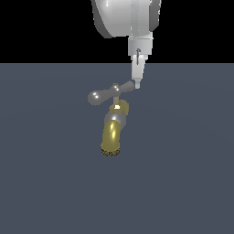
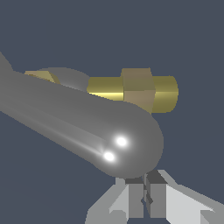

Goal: Turn on the faucet by rotating a designated handle.

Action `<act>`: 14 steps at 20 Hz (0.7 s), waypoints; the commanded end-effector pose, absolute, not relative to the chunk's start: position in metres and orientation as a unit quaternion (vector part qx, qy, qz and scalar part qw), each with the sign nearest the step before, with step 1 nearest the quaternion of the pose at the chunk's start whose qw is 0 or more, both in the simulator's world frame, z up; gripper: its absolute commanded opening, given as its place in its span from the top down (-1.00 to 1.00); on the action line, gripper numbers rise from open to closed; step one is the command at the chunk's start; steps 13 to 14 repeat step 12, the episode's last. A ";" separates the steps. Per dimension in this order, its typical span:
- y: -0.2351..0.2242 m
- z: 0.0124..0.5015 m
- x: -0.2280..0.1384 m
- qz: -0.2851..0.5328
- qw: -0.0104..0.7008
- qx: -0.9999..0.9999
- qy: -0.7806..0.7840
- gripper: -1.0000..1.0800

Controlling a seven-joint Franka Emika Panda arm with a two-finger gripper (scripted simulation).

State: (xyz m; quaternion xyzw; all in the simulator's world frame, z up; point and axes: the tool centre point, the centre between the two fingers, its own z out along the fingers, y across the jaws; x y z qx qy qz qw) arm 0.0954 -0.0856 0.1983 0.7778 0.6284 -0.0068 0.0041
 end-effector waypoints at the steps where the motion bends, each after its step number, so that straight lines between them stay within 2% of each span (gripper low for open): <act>1: -0.050 0.198 0.103 -0.003 0.001 0.769 0.639 1.00; 11: 0.019 0.198 0.121 0.000 0.000 0.764 0.646 1.00; 14: 0.019 0.198 0.121 0.000 0.000 0.764 0.646 1.00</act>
